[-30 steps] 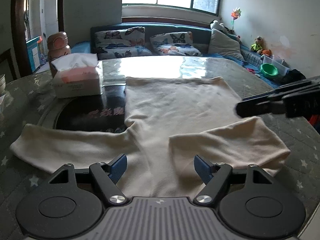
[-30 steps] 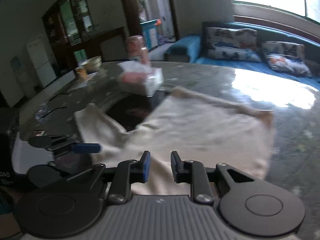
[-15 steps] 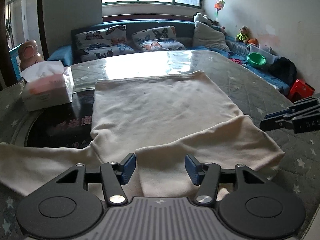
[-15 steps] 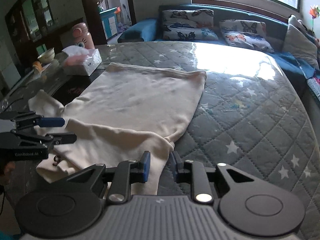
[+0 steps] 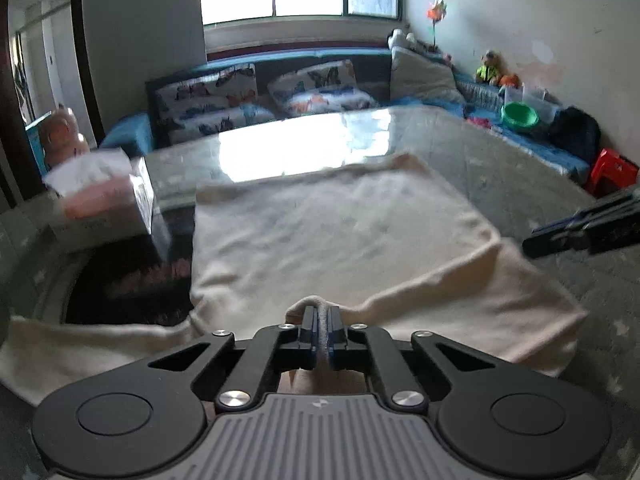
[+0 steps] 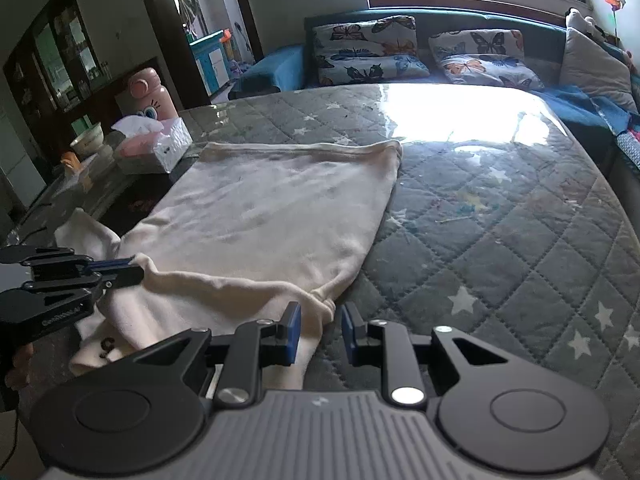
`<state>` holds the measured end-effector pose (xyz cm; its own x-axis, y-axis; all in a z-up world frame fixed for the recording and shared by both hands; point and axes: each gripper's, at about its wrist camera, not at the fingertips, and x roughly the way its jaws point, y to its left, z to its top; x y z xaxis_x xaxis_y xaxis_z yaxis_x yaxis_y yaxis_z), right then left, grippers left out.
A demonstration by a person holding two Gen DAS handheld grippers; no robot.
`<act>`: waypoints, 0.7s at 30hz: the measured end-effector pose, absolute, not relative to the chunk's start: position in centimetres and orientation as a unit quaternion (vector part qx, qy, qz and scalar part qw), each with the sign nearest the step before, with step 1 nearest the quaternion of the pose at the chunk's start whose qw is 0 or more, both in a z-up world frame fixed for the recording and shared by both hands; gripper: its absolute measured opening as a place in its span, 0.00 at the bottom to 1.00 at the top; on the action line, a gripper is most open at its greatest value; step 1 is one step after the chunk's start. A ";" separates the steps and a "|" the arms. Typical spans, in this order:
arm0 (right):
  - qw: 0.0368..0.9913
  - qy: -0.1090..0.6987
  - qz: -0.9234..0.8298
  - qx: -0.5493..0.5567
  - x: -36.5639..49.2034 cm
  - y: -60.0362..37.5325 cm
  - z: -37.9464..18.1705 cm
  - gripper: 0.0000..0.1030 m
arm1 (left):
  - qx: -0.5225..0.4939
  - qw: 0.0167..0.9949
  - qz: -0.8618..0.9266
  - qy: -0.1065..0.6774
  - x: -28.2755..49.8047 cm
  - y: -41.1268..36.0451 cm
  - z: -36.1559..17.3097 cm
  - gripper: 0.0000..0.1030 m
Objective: Fold clothes
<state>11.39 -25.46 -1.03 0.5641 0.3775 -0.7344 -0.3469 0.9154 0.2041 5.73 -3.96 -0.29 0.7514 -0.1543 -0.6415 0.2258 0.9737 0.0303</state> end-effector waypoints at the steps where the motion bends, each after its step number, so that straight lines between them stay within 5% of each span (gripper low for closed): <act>1: 0.885 0.418 0.206 0.020 11.4 -25.4 -1.0 0.21 | 0.056 0.936 -0.103 0.331 5.6 -4.0 0.2 0.05; 13: 0.888 0.409 0.212 0.002 11.3 -24.2 -1.2 0.21 | 0.055 0.930 -0.091 0.353 6.5 -2.8 -0.5 0.06; 21: 0.876 0.427 0.218 -0.050 10.6 -22.6 -2.1 0.21 | 0.059 0.925 -0.068 0.369 6.6 -1.7 -2.2 0.21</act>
